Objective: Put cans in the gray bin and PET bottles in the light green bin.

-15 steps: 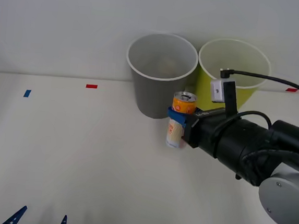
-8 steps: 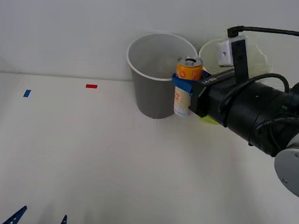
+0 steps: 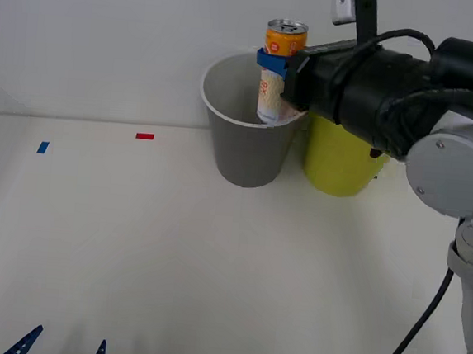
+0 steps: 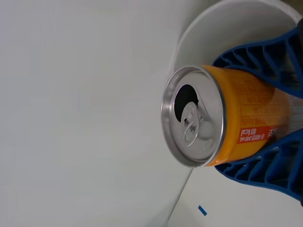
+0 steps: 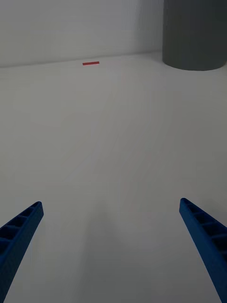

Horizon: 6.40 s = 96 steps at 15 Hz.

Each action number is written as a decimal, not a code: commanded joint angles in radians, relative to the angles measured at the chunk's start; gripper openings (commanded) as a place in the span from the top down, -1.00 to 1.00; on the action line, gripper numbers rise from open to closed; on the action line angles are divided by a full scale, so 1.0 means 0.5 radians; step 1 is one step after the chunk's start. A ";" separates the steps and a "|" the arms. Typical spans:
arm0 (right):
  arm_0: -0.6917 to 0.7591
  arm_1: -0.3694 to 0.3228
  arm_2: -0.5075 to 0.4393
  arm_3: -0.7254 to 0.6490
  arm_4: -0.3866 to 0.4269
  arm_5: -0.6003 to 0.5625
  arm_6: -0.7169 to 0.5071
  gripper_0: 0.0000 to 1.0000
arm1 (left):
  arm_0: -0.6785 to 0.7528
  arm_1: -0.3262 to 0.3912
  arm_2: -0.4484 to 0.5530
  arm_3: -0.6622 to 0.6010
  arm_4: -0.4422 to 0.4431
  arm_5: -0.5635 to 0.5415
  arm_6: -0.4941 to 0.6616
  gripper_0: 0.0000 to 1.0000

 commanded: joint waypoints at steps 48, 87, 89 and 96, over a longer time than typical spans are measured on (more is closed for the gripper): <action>2.024 0.284 0.143 -0.192 0.346 -1.637 0.196 -1.00 | 0.000 0.000 0.000 0.000 0.000 0.000 0.000 -1.00; 2.929 -0.157 0.379 0.470 0.637 -3.122 0.202 -1.00 | 0.000 0.000 0.000 0.000 0.000 0.000 0.000 -1.00; 2.929 -0.157 0.379 0.470 0.637 -3.122 0.202 -1.00 | 0.000 0.000 0.000 0.000 0.000 0.000 0.000 -1.00; 2.929 -0.157 0.379 0.470 0.637 -3.122 0.202 -1.00 | 0.000 0.000 0.000 0.000 0.000 0.000 0.000 -1.00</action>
